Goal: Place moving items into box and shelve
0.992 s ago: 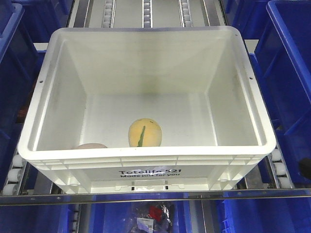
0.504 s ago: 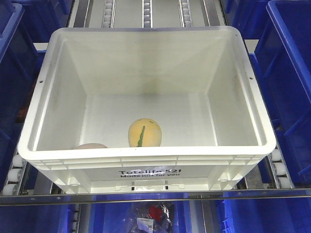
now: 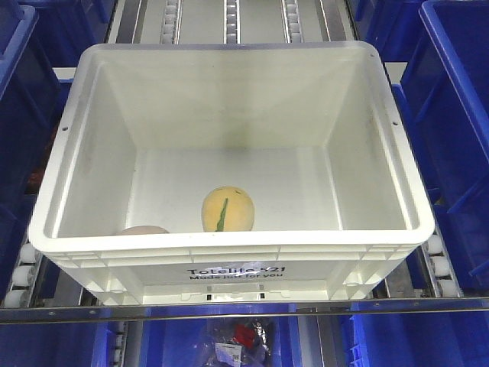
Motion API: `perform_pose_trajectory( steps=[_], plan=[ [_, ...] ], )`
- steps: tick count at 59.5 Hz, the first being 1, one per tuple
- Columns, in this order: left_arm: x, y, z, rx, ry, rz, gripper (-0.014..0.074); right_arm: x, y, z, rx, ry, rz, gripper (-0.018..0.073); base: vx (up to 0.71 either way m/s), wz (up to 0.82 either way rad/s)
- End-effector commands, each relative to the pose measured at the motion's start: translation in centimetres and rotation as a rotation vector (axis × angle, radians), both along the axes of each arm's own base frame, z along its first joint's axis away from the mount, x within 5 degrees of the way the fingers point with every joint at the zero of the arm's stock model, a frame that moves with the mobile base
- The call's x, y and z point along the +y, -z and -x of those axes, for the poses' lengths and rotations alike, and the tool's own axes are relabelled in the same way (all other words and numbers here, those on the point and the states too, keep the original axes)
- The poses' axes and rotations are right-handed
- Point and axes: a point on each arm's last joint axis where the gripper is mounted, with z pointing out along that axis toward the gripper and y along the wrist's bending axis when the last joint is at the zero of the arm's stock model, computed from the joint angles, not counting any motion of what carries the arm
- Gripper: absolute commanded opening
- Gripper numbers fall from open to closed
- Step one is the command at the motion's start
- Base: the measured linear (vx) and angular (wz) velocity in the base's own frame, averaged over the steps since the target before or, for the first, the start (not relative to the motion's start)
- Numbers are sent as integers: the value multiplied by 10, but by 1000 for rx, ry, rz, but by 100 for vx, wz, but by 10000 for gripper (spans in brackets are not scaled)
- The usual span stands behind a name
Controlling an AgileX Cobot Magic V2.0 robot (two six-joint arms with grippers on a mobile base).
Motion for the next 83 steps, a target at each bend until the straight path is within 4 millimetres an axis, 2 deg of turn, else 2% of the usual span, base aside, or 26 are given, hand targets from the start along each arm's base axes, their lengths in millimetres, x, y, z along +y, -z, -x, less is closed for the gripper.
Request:
perform_pose_trajectory(
  steps=[1,10,34,53,72,83],
  plan=[
    [1,3,-3,-167,-51,84,36,2,-9,-3,-62,-15,-18,-15,0,0],
    [4,32,-3,-232,-115,103,36,2,-9,-3,-62,-15,-18,-15,0,0],
    [8,68,-10,-214,-187,93,36,2,-9,-3,-62,-15,-18,-15,0,0],
    [9,69,-10,-236,-182,-13,36,1,-9,-3,-59,-15,-17,-15,0,0],
    [8,69,-10,-235,-184,26,34,1,-9,-3,-59,-15,-17,-15,0,0],
    [8,69,-10,-236,-177,22,-23,1,-9,-3,-59,-15,-17,-15,0,0]
  ],
)
